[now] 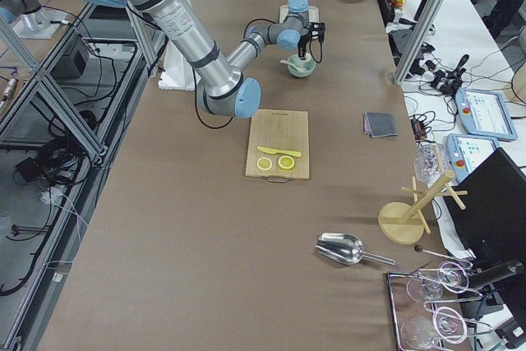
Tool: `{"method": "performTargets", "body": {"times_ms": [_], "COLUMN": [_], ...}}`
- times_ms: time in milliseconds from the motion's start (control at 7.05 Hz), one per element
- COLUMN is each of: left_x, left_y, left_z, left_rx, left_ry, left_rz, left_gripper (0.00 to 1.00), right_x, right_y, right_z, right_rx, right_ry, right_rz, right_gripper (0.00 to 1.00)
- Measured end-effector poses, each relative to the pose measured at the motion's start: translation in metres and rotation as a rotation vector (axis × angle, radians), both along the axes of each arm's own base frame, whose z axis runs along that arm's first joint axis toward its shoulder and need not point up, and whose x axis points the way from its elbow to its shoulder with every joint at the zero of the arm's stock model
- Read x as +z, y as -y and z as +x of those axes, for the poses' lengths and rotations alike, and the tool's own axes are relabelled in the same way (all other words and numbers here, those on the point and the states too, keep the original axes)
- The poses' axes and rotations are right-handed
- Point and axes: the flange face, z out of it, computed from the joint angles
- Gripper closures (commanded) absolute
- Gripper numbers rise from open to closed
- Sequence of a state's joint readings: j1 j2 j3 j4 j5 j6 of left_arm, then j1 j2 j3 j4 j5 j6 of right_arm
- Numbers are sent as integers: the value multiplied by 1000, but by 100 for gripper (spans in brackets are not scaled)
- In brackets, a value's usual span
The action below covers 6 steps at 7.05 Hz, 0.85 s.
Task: Put spoon and bun in bowl
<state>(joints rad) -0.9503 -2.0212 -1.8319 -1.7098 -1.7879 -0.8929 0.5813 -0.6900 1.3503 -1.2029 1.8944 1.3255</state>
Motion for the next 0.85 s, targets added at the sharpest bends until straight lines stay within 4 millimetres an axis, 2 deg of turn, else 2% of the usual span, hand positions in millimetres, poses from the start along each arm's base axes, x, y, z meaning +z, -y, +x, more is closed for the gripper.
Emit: {"method": "performTargets", "body": {"times_ms": [284,567,709,851], "left_x": [1,0,-4,-9], "left_y": [0,-1,-1,-1], "left_z": [1,1,0,-3], "left_rx": [0,1,1,-1], "left_ry": [3,3,-2,-6], "left_rz": [0,2,10,21], "left_gripper": [2,2,2,2], "right_x": [-1,-4,-11,-15], "right_y": [4,15,23,30], "right_z": [4,20,46,95], "right_rx": [13,13,-3,-41], "right_ry": [-12,-36,-52,-82], "right_rz": [-1,24,64,104], "right_gripper": [0,0,0,0]}}
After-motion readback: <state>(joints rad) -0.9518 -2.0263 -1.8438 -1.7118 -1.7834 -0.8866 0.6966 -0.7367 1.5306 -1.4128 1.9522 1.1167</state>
